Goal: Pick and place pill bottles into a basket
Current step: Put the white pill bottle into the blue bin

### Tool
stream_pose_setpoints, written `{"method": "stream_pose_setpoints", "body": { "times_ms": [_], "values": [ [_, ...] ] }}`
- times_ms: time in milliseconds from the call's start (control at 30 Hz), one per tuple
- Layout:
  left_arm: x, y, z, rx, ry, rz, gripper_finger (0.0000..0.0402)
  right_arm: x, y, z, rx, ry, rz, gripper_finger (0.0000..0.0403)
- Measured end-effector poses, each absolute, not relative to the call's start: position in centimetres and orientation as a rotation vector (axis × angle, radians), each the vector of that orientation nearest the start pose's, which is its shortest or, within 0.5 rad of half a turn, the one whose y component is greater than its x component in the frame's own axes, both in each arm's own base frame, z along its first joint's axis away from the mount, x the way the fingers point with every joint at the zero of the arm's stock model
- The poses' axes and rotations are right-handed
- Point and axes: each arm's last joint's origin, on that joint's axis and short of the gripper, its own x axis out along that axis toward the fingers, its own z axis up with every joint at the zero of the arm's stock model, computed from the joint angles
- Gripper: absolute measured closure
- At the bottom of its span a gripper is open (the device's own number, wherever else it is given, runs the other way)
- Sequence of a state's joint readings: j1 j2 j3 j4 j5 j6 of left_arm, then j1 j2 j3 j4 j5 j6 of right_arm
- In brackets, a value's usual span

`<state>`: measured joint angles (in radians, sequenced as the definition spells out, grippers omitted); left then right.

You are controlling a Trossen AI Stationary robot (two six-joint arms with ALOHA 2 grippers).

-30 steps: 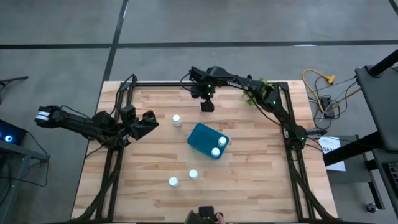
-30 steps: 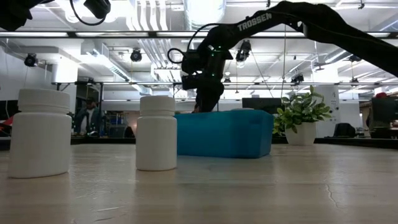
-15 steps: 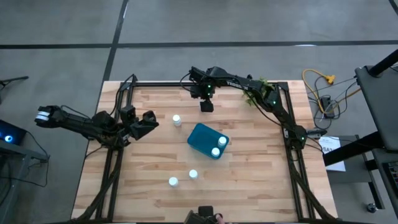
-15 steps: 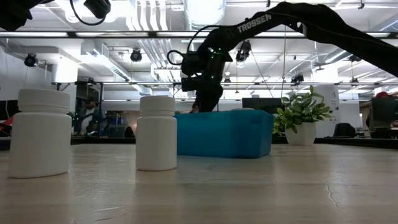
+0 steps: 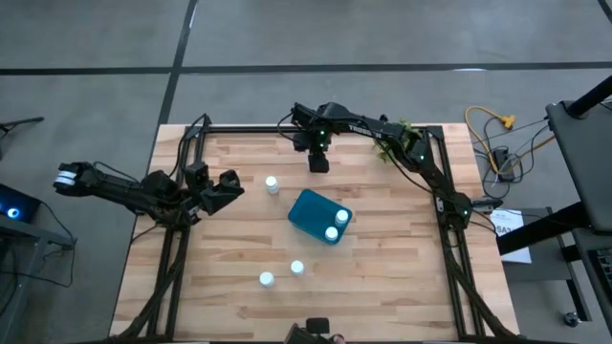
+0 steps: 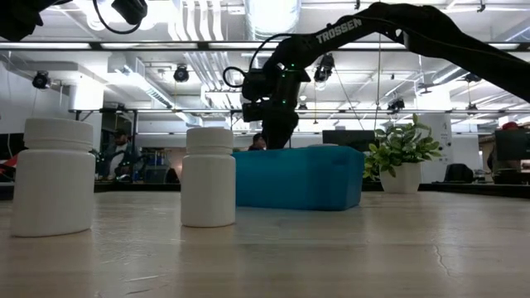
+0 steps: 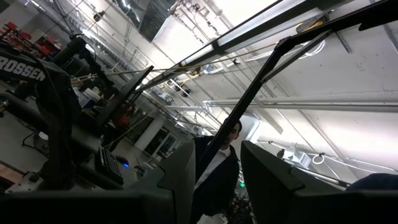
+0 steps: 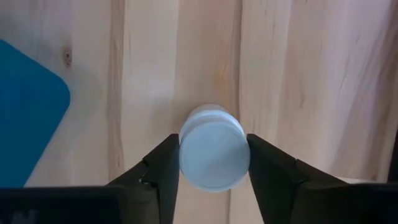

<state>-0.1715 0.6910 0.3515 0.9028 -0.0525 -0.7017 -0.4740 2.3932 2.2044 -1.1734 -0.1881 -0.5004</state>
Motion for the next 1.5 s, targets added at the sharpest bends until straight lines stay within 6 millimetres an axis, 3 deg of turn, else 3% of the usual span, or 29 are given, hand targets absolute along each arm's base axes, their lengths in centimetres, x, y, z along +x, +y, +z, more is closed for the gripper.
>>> {"method": "stream_pose_setpoints", "body": {
  "times_ms": [333,600,900,1200,1500],
  "values": [
    [14.7,-2.4,29.8,-0.745,-0.497,-0.309,0.0289,43.4,-21.6,20.7,0.067,1.295,0.057,0.0259],
    [14.8,-2.4,29.8,-0.745,-0.496,-0.308,0.0289,43.3,-21.3,24.1,0.085,1.269,0.048,0.0259],
    [14.8,-2.4,29.7,-0.744,-0.488,-0.305,0.0289,42.2,-19.4,27.5,0.106,1.258,0.035,0.0259],
    [14.8,-2.4,29.7,-0.745,-0.487,-0.305,0.0289,41.9,-16.1,30.9,0.095,1.199,0.036,0.0259],
    [14.8,-2.4,29.6,-0.744,-0.485,-0.305,0.0289,41.8,-11.5,33.0,0.053,1.207,0.069,0.0259]
  ]
}}
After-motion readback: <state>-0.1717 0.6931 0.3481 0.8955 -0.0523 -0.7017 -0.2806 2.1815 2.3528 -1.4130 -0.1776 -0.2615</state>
